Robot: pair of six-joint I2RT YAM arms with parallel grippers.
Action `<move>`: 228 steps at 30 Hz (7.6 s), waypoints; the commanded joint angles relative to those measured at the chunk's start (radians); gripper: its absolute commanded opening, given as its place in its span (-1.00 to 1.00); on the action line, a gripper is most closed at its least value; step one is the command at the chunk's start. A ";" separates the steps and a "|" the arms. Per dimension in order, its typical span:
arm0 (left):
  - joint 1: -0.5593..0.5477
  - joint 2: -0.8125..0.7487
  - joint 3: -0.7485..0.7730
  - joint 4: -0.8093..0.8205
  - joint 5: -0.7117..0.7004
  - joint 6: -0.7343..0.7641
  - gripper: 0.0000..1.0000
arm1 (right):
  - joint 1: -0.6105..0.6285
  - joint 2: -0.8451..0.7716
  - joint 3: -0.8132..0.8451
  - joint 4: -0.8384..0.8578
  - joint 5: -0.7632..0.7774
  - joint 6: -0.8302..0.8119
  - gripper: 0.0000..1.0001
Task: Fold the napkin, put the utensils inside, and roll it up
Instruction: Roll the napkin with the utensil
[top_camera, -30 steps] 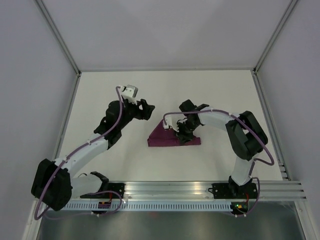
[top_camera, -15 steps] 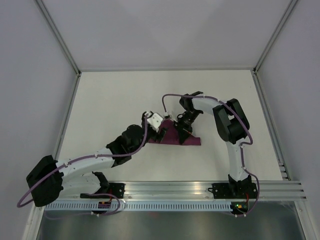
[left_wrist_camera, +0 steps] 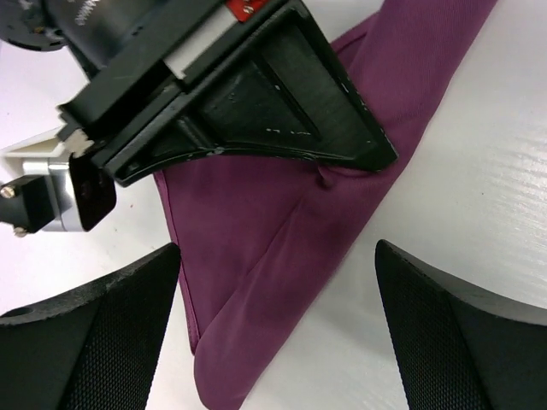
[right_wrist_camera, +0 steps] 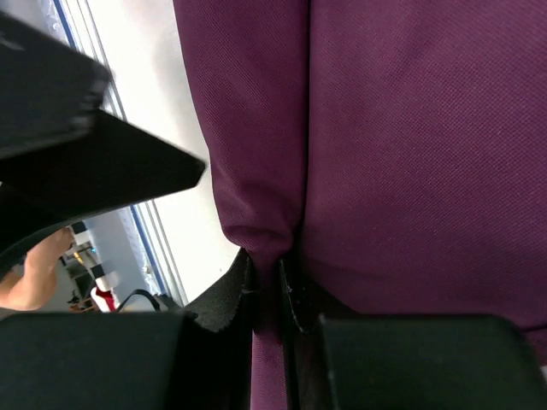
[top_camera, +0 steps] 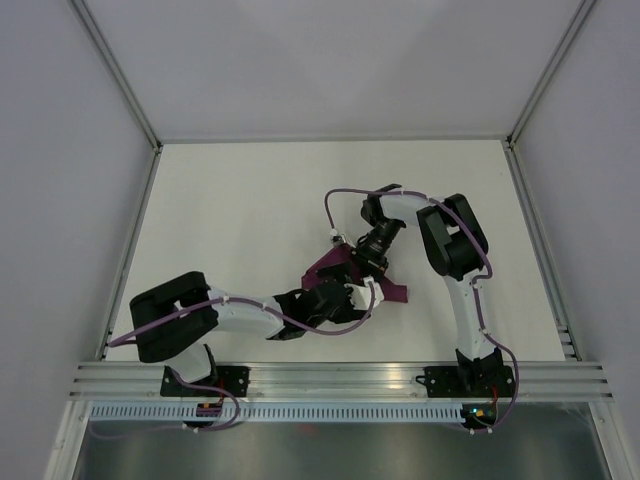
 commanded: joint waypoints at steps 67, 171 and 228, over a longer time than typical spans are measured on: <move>0.448 0.561 0.418 -0.430 1.246 -0.491 -0.95 | -0.207 -0.954 -0.811 0.927 0.105 -0.094 0.29; 0.024 0.236 0.193 0.004 0.316 0.106 0.23 | -0.099 0.051 -0.036 0.024 0.211 -0.271 -0.99; 0.345 0.708 0.592 -0.685 1.082 -0.589 -0.95 | -0.104 -1.204 -0.978 0.782 0.276 -0.068 0.20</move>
